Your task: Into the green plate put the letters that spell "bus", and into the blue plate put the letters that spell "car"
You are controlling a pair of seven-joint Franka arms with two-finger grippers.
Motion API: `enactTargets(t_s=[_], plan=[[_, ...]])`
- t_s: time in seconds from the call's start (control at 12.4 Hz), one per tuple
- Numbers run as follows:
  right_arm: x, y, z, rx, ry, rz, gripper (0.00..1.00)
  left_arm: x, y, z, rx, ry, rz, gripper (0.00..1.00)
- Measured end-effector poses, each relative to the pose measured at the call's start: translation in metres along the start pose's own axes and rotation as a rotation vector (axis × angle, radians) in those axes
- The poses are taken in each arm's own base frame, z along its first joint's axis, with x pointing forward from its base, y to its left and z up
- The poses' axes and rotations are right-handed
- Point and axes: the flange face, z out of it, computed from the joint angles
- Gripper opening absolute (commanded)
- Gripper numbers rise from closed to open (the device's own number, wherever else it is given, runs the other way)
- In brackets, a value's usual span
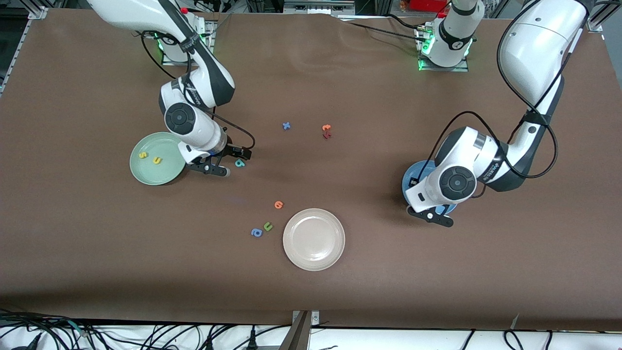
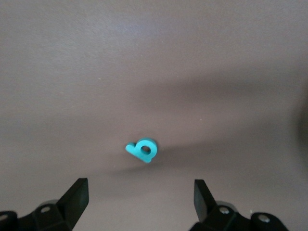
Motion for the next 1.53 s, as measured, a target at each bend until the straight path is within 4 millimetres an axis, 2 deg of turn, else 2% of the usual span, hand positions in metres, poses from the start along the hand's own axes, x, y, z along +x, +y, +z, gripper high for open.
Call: enactTargets(t_s=[0.16, 0.24, 0.4, 0.56, 0.65, 0.81, 0.97, 1.13, 1.21, 1.29, 1.37, 1.53], plan=[[0.003, -0.001, 0.016, 0.018, 0.029, -0.011, 0.96, -0.001, 0.009, -0.016, -0.007, 0.023, 0.004, 1.0], [0.005, -0.002, 0.024, 0.033, 0.043, -0.012, 0.96, -0.004, 0.008, -0.035, -0.026, 0.044, -0.012, 1.0], [0.007, -0.002, 0.039, 0.049, 0.052, -0.012, 0.92, -0.02, -0.001, -0.087, -0.035, 0.091, -0.047, 1.0], [0.006, -0.002, 0.047, 0.049, 0.045, -0.012, 0.88, -0.046, -0.017, -0.144, -0.007, 0.134, -0.086, 1.0], [0.005, -0.002, 0.05, 0.047, 0.041, -0.013, 0.82, -0.063, -0.028, -0.173, -0.009, 0.14, -0.116, 1.0], [0.002, -0.003, 0.054, 0.04, 0.036, -0.027, 0.62, -0.091, -0.055, -0.218, -0.043, 0.141, -0.18, 1.0], [0.001, -0.003, 0.054, 0.033, 0.04, -0.074, 0.47, -0.114, -0.092, -0.242, -0.081, 0.165, -0.175, 1.0], [0.001, -0.002, 0.054, 0.031, 0.041, -0.105, 0.43, -0.146, -0.128, -0.252, -0.126, 0.186, -0.141, 1.0], [0.001, -0.003, 0.053, 0.032, 0.043, -0.11, 0.4, -0.164, -0.137, -0.257, -0.137, 0.197, -0.138, 1.0], [0.001, -0.003, 0.053, 0.032, 0.043, -0.111, 0.31, -0.182, -0.135, -0.264, -0.135, 0.212, -0.135, 1.0], [0.001, -0.004, 0.053, 0.032, 0.044, -0.115, 0.23, -0.199, -0.123, -0.272, -0.122, 0.23, -0.126, 1.0], [0.001, -0.004, 0.053, 0.031, 0.044, -0.131, 0.18, -0.224, -0.098, -0.284, -0.099, 0.257, -0.101, 1.0]])
